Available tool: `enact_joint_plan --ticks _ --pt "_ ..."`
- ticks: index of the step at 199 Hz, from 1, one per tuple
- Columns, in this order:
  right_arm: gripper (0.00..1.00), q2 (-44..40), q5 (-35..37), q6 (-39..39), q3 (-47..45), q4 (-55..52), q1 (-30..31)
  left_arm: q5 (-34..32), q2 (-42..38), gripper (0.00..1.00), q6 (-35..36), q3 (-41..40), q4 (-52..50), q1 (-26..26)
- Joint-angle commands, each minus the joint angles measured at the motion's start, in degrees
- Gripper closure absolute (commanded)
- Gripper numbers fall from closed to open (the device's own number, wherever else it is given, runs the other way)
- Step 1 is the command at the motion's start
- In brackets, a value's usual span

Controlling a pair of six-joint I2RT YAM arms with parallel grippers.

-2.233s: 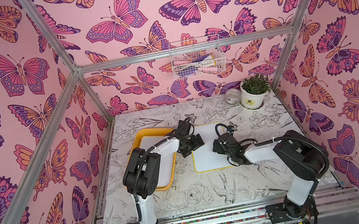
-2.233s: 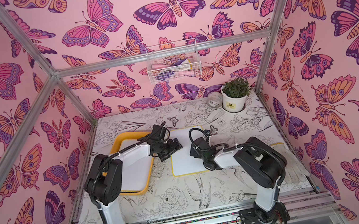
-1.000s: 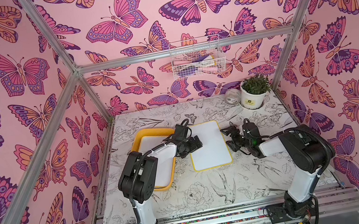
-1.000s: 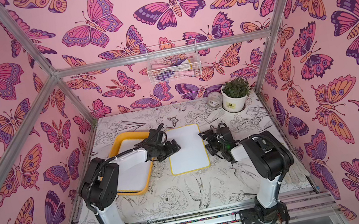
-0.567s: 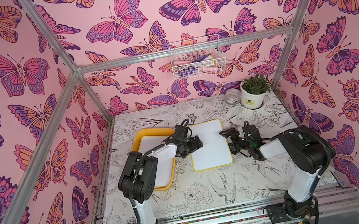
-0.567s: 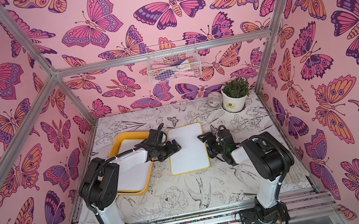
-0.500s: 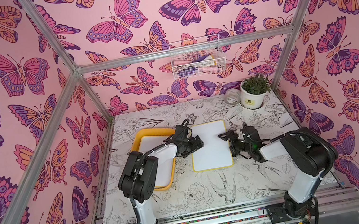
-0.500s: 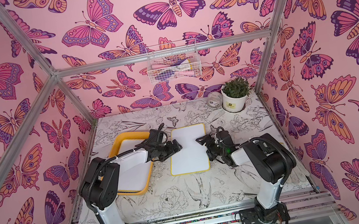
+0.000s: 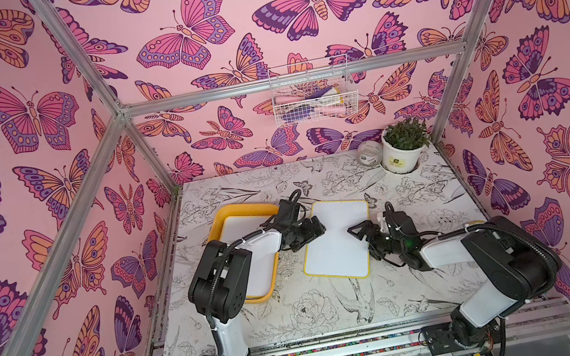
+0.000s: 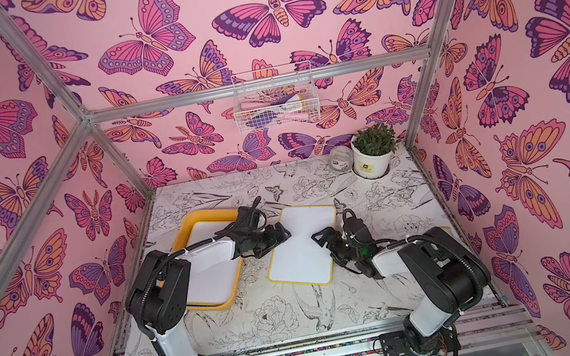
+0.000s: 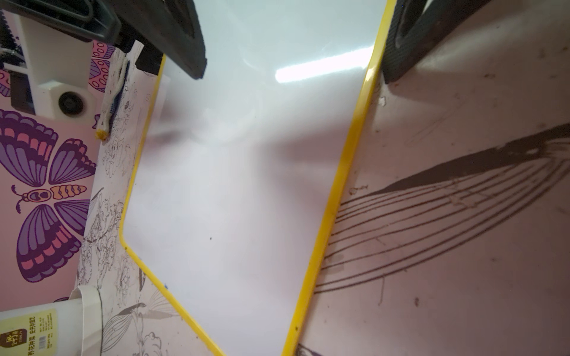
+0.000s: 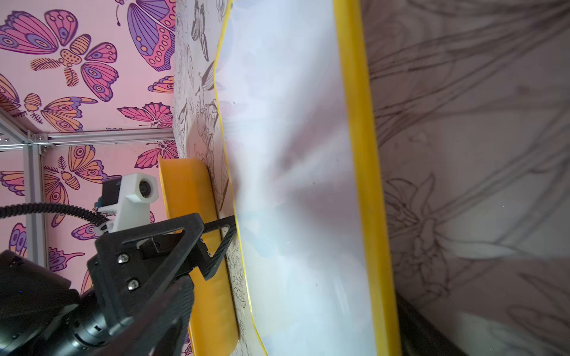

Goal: Put the whiteboard into the storage box
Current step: Pick up the whiteboard at the center of the board.

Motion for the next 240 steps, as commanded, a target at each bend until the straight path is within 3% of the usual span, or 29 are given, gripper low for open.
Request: enact_joint_plan --ticks 1,54,130,240 --pt "0.12 -1.38 5.17 -1.14 -2.54 0.44 0.44 1.7 4.5 0.08 -1.04 -4.15 -11.13 -0.96" --pt "0.21 -7.71 5.85 -1.81 -4.25 4.31 0.82 1.67 4.41 0.08 -1.22 -3.98 -11.07 -0.96" --pt "0.43 -6.43 3.9 -1.45 -4.97 13.28 1.89 1.78 4.2 0.08 -1.22 -3.89 -11.11 -0.96" --pt "0.76 -4.99 1.89 -1.72 -3.72 14.59 1.98 1.87 3.62 0.08 -1.22 -3.19 -11.55 -0.96"
